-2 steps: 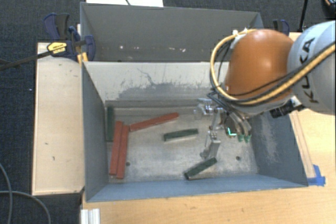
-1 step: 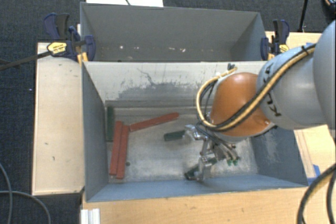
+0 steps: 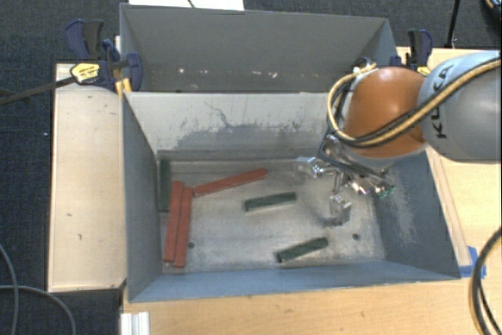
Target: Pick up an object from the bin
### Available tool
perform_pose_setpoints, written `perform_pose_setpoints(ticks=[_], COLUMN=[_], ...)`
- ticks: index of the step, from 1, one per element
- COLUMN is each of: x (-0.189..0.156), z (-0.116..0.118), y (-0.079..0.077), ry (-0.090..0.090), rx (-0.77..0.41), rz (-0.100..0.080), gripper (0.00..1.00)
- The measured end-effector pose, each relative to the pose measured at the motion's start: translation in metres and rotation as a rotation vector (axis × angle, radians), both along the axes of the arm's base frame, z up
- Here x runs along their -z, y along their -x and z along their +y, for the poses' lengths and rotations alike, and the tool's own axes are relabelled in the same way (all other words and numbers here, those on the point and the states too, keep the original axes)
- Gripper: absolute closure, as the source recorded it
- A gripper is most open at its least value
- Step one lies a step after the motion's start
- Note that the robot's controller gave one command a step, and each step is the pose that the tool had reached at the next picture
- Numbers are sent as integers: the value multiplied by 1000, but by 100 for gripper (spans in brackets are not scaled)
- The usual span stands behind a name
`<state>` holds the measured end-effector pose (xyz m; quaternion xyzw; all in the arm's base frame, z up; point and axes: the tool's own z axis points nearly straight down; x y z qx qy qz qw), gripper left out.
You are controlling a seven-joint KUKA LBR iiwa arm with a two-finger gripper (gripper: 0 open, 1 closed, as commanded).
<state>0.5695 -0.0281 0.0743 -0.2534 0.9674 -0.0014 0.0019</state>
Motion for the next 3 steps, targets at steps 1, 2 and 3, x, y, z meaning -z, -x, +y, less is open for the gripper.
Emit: perform_pose_setpoints(ticks=[1, 2, 3], x=[4, 4, -180], z=[90, 86, 68], y=[26, 25, 12], ry=[-5, -3, -1], rx=[-191, -178, -179], rz=[5, 4, -7], gripper=[0, 100, 100])
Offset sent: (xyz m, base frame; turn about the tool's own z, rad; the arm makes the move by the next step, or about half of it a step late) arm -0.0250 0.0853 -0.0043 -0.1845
